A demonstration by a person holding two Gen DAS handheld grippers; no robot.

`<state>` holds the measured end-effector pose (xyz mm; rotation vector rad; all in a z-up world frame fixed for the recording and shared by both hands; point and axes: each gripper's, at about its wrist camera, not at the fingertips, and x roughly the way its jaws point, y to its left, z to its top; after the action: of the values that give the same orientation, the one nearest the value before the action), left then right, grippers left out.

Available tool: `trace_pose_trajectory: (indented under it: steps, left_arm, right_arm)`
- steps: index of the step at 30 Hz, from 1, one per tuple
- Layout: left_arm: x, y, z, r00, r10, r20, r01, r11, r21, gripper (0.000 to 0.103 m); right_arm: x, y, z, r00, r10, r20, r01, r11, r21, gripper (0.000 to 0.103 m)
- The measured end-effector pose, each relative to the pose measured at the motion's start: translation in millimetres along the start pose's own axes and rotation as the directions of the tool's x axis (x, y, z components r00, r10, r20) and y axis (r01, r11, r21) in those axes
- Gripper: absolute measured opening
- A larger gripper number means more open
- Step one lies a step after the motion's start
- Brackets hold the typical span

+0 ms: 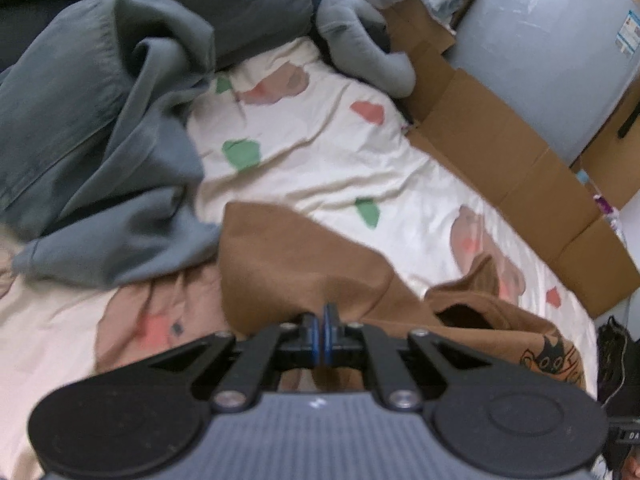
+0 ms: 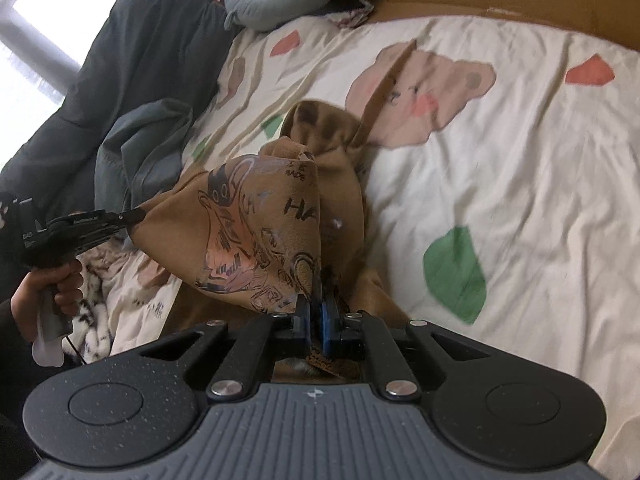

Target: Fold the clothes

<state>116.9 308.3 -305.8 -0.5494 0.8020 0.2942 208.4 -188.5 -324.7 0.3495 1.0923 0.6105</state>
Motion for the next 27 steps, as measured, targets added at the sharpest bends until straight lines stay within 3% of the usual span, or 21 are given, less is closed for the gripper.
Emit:
trace_pose_trajectory:
  steps: [13,19,22,25,27]
  left_arm:
    - [-18.3,31.1,-45.2,0.992,0.071,-0.103,-0.077,0.996,-0.049,0.003]
    - [-23.1,41.4,-69.8,0.977,0.105,-0.185,-0.116,0.992,-0.048,0.003]
    - [-27.0,37.4,-77.9,0.966,0.120,-0.227,-0.115,0.993,0.036,0.004]
    - [-35.3,38.9,-76.1,0.964,0.128,-0.232,-0.121,0.992,0.047,0.008]
    - [-42.1,39.6,-70.9,0.967,0.135,-0.215,-0.129,0.991,0.041,0.008]
  right_arm:
    - [15.4,3.1,-36.8,0.994,0.027,-0.107,-0.025,1.000,0.016,0.003]
    - [20.5,0.1,-44.7,0.991,0.030,-0.134,-0.026,0.999,0.033,0.003]
    - [16.7,0.5,-42.7,0.992,0.026,-0.125,-0.023,0.999,0.024,0.007]
    - [10.6,0.4,-38.4,0.993,0.037,-0.111,-0.034,0.999,0.026,0.011]
    - [5.8,-1.3,-35.4,0.994,0.046,-0.099,-0.042,0.999,0.034,0.020]
